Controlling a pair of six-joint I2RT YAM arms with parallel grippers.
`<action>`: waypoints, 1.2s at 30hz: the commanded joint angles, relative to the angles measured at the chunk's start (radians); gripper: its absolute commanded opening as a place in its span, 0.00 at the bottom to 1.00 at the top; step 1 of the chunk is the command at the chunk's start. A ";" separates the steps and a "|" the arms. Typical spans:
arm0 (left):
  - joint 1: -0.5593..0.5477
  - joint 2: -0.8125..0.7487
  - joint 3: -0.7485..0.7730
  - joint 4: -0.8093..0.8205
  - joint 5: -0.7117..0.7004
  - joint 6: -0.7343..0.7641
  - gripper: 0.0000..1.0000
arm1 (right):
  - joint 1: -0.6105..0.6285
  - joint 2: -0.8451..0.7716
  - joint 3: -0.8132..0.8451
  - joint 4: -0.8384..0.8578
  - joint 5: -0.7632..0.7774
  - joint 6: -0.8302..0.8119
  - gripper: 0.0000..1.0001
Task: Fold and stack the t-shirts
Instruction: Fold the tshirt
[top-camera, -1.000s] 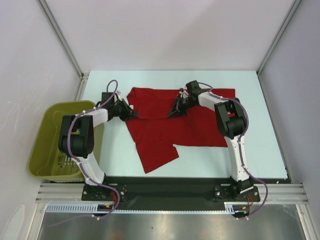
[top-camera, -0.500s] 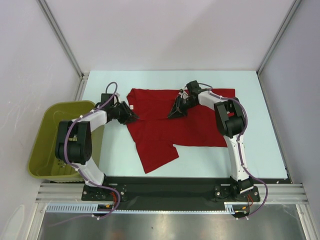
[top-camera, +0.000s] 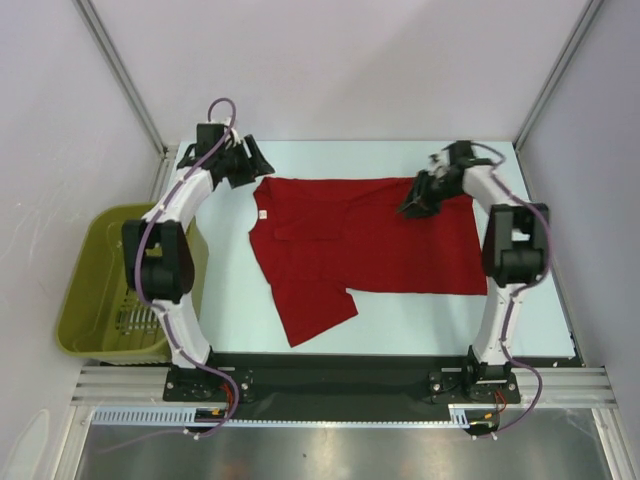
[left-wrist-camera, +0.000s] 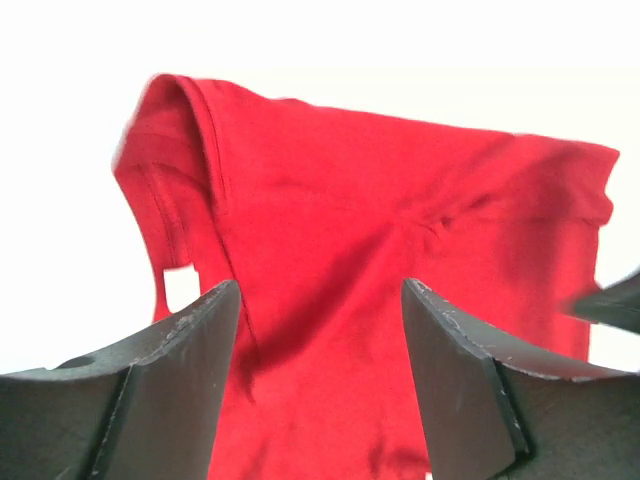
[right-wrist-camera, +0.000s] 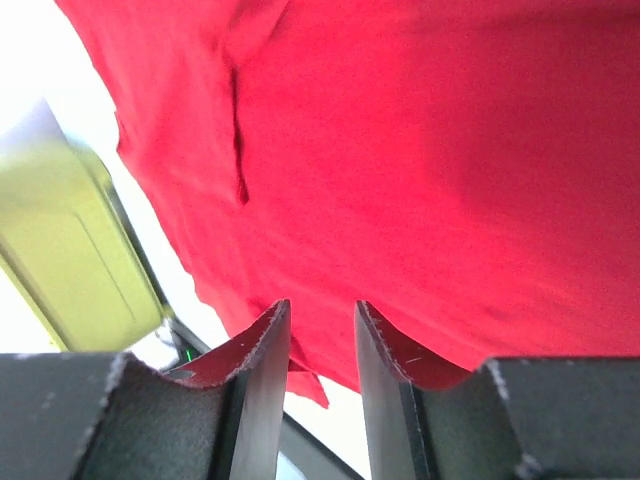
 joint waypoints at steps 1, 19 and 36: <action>0.000 0.156 0.160 -0.062 -0.046 0.094 0.70 | -0.158 -0.109 -0.074 0.067 0.075 0.000 0.38; 0.009 0.433 0.409 -0.090 -0.026 0.122 0.68 | -0.402 -0.067 -0.207 0.406 0.127 0.367 0.45; 0.023 0.520 0.457 -0.080 -0.029 0.117 0.67 | -0.413 0.032 -0.052 0.310 0.184 0.092 0.48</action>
